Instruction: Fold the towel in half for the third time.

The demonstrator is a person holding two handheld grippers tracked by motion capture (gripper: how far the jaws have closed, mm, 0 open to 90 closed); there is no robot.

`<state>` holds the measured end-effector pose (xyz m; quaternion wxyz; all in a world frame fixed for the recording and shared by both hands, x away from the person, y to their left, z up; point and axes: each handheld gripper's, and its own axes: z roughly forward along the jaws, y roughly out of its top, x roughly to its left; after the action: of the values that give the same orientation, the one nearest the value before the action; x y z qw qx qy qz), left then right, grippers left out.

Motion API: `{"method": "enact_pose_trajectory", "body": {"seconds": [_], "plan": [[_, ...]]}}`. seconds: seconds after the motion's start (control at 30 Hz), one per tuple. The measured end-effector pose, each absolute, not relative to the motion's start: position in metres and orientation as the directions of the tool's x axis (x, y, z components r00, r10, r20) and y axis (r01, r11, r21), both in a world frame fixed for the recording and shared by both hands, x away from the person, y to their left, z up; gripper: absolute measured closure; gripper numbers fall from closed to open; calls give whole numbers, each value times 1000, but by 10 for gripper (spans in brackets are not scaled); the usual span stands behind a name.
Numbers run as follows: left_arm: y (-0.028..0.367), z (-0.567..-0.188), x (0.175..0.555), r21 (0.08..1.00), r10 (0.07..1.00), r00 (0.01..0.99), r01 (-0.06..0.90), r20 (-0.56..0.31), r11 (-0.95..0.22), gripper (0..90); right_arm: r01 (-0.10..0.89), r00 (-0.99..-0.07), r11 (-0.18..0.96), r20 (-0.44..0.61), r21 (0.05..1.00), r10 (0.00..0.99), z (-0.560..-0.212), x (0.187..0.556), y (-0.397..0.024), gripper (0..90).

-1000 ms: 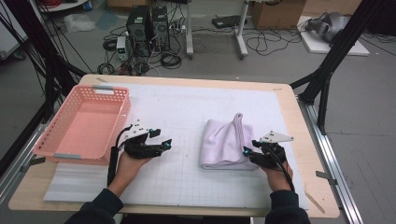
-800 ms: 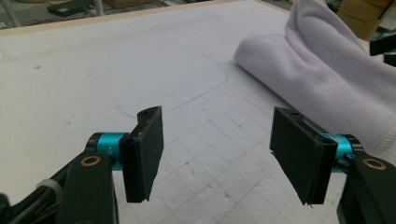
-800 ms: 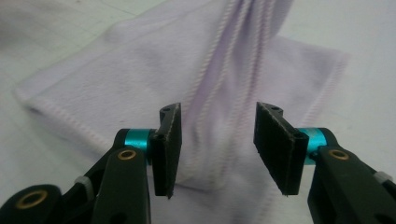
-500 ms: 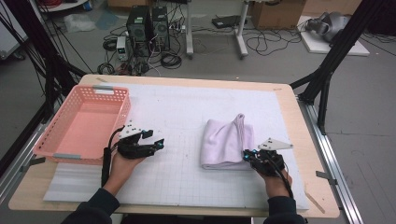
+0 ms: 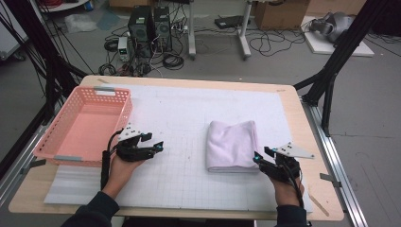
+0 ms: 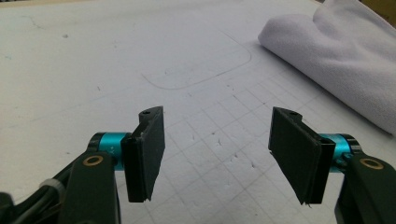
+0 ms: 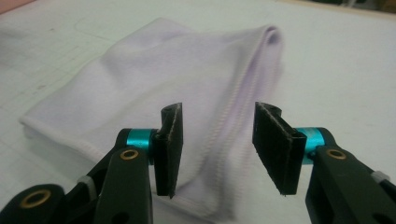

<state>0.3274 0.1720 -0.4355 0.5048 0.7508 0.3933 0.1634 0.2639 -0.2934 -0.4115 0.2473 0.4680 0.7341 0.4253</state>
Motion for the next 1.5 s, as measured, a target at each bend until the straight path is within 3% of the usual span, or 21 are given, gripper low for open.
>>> {"method": "enact_pose_trajectory", "body": {"seconds": [0.13, 0.27, 0.43, 0.53, 0.6, 0.63, 0.83, 0.97, 1.03, 1.1, 1.27, 1.33, 1.5], "plan": [[171, -436, 327, 887, 754, 638, 425, -154, -179, 372, 539, -471, 252, 40, 804, 881, -429, 274, -281, 578], [173, -435, 327, 887, 758, 633, 429, -158, -174, 368, 563, -482, 242, 76, 790, 873, -433, 276, -285, 867], [174, -435, 327, 887, 759, 631, 429, -159, -170, 365, 539, -437, 206, 62, 817, 898, -422, 260, -298, 868], [174, -435, 327, 889, 763, 626, 429, -163, -162, 362, 585, -387, 216, 35, 781, 921, -424, 255, -304, 857], [174, -435, 327, 889, 763, 626, 427, -162, -162, 362, 634, -368, 209, 54, 744, 928, -432, 257, -305, 781], [174, -435, 327, 890, 762, 626, 427, -164, -158, 361, 629, -359, 192, 62, 754, 931, -431, 257, -306, 700], [174, -435, 327, 890, 779, 607, 427, -154, -157, 366, 522, -365, 184, 23, 833, 931, -408, 290, -299, 445], [175, -436, 328, 890, 782, 602, 431, -162, -148, 367, 531, -349, 183, 17, 828, 937, -412, 334, -290, 451], [175, -436, 328, 893, 780, 601, 430, -173, -134, 360, 557, -342, 149, 62, 817, 938, -416, 349, -286, 453], [175, -435, 327, 898, 780, 602, 420, -170, -128, 355, 598, -338, 141, 88, 789, 937, -424, 361, -281, 533], [178, -436, 327, 898, 782, 600, 420, -169, -128, 351, 631, -341, 242, -16, 737, 940, -426, 360, -279, 718], [179, -435, 327, 897, 784, 597, 423, -170, -128, 349, 647, -329, 292, -88, 704, 940, -426, 355, -282, 715], [180, -435, 325, 898, 787, 594, 421, -168, -127, 349, 657, -259, 240, -85, 715, 962, -426, 345, -296, 592]]}}
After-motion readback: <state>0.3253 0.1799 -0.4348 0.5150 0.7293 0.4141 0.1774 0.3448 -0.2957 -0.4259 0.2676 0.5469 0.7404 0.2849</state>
